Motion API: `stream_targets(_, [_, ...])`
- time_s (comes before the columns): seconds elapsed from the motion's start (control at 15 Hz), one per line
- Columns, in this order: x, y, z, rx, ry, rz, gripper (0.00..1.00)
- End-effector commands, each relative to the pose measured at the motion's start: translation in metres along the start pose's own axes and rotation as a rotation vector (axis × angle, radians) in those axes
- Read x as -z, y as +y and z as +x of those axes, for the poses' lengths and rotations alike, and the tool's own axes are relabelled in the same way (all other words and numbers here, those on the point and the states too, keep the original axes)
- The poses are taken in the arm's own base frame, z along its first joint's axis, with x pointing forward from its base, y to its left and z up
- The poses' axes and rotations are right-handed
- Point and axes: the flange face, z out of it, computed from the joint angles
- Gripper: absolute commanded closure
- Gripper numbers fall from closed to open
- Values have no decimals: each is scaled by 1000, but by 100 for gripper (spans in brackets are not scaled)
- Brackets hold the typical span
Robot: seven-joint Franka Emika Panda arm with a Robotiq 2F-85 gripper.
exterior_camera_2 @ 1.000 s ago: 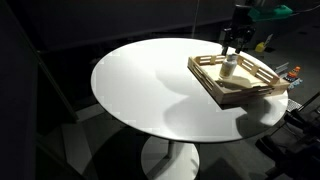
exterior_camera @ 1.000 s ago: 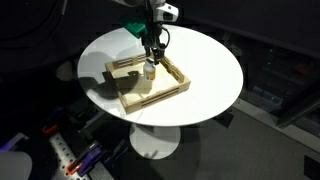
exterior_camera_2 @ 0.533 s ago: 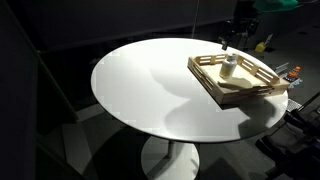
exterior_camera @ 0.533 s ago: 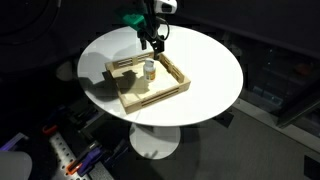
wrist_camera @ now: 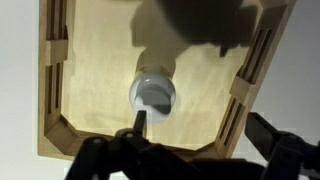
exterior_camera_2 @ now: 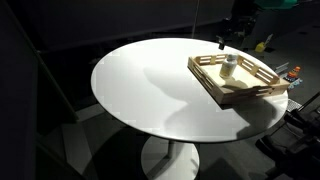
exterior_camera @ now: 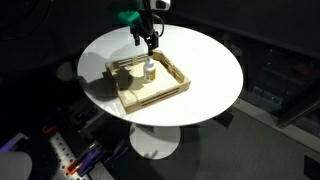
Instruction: Put the white lid on the white bottle.
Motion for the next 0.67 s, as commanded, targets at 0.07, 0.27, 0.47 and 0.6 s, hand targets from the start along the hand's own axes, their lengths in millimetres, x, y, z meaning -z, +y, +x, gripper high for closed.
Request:
stream_targets(0.07, [-2, -1, -11, 17, -26, 14, 0])
stream_targets(0.27, [-7, 0, -14, 15, -32, 8, 0])
stream_targets(0.47, [-12, 0, -15, 19, -33, 12, 0])
stream_targets(0.6, [-14, -1, -16, 20, -35, 11, 0])
